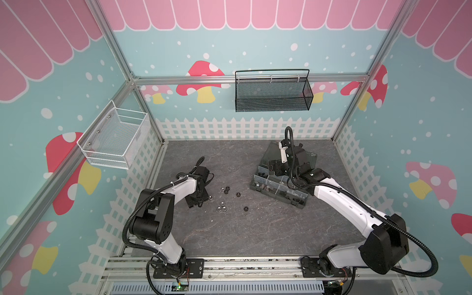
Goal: Sort the screws and nuts into containers
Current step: Pick up the nut from the middle-left of the table.
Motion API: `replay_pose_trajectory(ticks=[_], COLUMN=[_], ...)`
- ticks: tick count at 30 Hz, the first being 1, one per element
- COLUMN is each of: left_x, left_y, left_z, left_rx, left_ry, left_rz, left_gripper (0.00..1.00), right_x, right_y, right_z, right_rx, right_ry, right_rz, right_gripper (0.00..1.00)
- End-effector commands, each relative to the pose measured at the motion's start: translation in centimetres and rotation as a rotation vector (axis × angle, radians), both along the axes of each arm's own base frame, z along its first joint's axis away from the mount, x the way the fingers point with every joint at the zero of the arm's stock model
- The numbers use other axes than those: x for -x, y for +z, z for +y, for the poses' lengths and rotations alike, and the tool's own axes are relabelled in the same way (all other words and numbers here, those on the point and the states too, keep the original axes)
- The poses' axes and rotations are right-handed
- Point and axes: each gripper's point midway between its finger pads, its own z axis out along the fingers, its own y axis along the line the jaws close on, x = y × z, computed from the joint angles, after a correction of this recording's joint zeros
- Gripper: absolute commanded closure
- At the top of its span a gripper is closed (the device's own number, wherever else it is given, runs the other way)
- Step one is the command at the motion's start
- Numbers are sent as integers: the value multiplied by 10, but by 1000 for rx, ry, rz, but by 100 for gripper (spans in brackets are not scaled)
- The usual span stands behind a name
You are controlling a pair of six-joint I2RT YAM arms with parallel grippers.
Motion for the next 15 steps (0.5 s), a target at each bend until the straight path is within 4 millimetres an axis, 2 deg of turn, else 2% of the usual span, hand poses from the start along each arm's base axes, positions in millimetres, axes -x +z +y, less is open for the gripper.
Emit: replay_pose_trajectory(ticks=[1,15], left_x=[-7,-2], left_y=[-3,-12], left_z=[6,9], left_rx=[-15,13], left_ry=[13,44], left_rz=[-2,4], left_gripper=[44,61], right_x=[-2,-6], right_y=[2,-6], right_z=[-3,1], right_rx=[-7,-9], right_ry=[-16,-10], right_rz=[-13,5], right_gripper=[3,3])
